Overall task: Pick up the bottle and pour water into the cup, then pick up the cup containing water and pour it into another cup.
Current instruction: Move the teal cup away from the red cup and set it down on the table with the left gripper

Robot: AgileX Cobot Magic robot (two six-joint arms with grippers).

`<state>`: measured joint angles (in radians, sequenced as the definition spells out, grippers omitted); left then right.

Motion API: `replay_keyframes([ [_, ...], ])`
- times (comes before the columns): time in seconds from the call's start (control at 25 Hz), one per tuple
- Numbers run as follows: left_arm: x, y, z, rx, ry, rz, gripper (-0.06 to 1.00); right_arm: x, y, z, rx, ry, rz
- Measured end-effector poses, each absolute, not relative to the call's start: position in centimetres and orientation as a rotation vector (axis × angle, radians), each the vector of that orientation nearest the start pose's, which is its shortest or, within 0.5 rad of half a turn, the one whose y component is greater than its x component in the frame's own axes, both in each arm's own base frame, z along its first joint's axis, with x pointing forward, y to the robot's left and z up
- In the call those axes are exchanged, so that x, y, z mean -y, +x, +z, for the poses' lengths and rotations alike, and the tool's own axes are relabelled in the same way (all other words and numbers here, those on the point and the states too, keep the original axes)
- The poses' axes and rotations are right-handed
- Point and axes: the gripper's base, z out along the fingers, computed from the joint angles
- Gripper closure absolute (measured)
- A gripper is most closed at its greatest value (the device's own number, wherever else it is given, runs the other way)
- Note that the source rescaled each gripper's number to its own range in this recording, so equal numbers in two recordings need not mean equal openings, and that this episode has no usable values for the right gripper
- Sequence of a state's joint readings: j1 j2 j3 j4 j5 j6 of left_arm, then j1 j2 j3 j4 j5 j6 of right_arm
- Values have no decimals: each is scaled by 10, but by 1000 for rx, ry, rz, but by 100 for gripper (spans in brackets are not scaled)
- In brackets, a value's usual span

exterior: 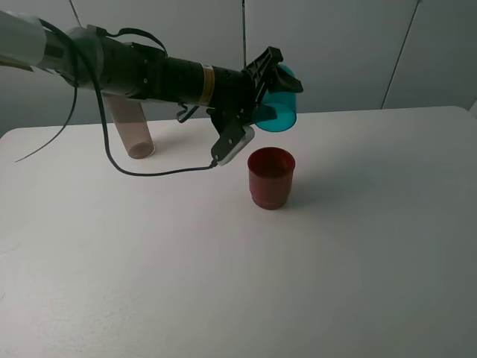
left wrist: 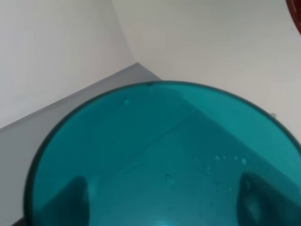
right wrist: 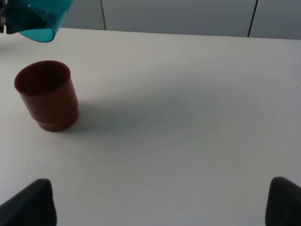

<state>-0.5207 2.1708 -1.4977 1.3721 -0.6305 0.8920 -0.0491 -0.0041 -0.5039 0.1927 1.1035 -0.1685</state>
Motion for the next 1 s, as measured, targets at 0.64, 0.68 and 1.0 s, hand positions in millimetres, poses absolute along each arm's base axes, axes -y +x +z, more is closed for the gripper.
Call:
replay_keyframes([
  [0.64,265,402,188,-964,1614,-188,86,-16,-8,276,-2060,-138,98],
  [0.68,261,405,188,-1028,1577,-230,86,-16,-8,276,-2060,-138,98],
  [1.0,233,422,188,-1425,1266,-500,86,-16,-8,276,-2060,-138,98],
])
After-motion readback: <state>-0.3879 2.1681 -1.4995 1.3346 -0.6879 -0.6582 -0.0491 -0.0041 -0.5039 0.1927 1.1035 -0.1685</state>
